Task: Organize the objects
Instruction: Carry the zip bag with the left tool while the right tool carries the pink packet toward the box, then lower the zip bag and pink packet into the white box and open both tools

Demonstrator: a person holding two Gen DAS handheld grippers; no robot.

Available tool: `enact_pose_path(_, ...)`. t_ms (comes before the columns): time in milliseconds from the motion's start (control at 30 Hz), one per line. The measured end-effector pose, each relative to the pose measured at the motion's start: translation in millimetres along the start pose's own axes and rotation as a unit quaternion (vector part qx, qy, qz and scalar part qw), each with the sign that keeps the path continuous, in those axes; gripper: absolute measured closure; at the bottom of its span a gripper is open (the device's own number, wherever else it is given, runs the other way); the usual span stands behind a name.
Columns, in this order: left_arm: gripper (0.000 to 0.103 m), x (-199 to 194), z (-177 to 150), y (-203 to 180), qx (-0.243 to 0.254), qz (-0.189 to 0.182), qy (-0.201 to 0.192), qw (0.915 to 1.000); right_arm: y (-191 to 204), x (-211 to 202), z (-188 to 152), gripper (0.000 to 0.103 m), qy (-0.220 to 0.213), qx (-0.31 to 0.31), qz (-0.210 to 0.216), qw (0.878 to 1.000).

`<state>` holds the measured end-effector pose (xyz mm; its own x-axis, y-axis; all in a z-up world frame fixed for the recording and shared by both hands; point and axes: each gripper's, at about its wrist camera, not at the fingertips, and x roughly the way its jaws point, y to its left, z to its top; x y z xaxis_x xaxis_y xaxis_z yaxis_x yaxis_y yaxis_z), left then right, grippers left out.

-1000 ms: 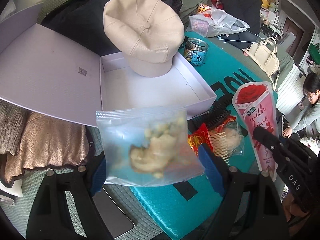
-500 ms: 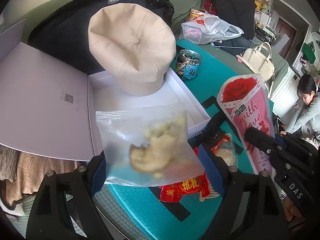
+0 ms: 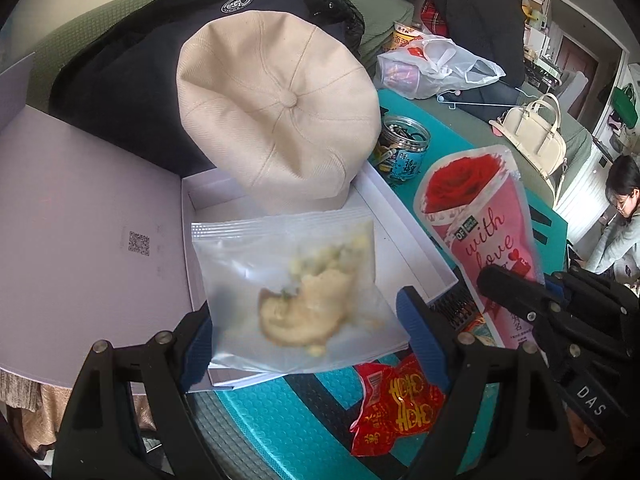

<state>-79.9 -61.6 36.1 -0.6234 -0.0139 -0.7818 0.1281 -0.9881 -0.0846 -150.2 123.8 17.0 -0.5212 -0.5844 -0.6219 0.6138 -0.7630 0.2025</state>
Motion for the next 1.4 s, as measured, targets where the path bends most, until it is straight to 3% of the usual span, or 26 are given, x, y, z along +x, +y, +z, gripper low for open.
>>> enact_pose_path(533,0.020,59.7,31.0,21.2,-0.001,0.045,0.004,0.9990,-11.2,56.1,20.6,0.093,0.011,-0.015,0.015,1.000)
enact_pose_path(1033,0.020,119.8,26.6,23.3,0.015,0.081,0.050,0.9954,-17.4,88.3,11.6,0.094,0.028,-0.017,0.031,0.999)
enact_pose_path(1400,0.020,147.9,23.2,19.0,0.021,0.078,0.076,0.9938,-14.8,95.5,2.7,0.094,0.051,-0.025,0.022,0.998)
